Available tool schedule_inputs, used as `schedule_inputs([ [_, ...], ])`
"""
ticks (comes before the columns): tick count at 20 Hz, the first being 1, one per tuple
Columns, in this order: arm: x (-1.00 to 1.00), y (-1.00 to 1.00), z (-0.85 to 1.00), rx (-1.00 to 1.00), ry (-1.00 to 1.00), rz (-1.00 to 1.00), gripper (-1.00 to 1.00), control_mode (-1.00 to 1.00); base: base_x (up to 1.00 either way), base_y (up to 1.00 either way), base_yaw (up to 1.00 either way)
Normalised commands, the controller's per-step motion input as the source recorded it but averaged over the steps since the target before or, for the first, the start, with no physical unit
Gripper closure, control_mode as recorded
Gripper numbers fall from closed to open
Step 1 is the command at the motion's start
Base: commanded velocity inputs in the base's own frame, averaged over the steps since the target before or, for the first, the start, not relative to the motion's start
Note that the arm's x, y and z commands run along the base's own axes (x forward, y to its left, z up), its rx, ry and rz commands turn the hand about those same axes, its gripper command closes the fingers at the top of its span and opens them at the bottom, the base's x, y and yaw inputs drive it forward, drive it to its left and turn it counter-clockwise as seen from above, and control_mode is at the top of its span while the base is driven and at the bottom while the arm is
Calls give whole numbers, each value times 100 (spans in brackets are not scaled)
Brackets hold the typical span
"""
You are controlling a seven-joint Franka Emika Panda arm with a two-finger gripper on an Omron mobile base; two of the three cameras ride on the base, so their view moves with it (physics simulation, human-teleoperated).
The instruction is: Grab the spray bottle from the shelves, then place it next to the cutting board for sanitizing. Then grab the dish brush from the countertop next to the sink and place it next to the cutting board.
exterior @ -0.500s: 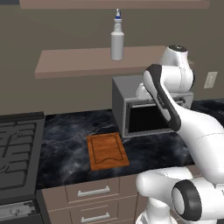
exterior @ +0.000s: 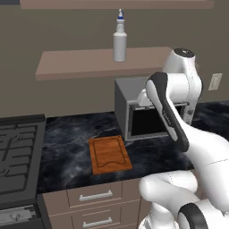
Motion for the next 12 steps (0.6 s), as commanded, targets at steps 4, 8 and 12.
schedule_inputs([
  [4,-71,13,32,-2,-38,0,-100,-100,0,0,0],
  [8,-62,3,70,0,-49,0,-100,-100,0,0,0],
  [12,-42,0,92,0,-41,0,-100,-100,0,0,0],
])
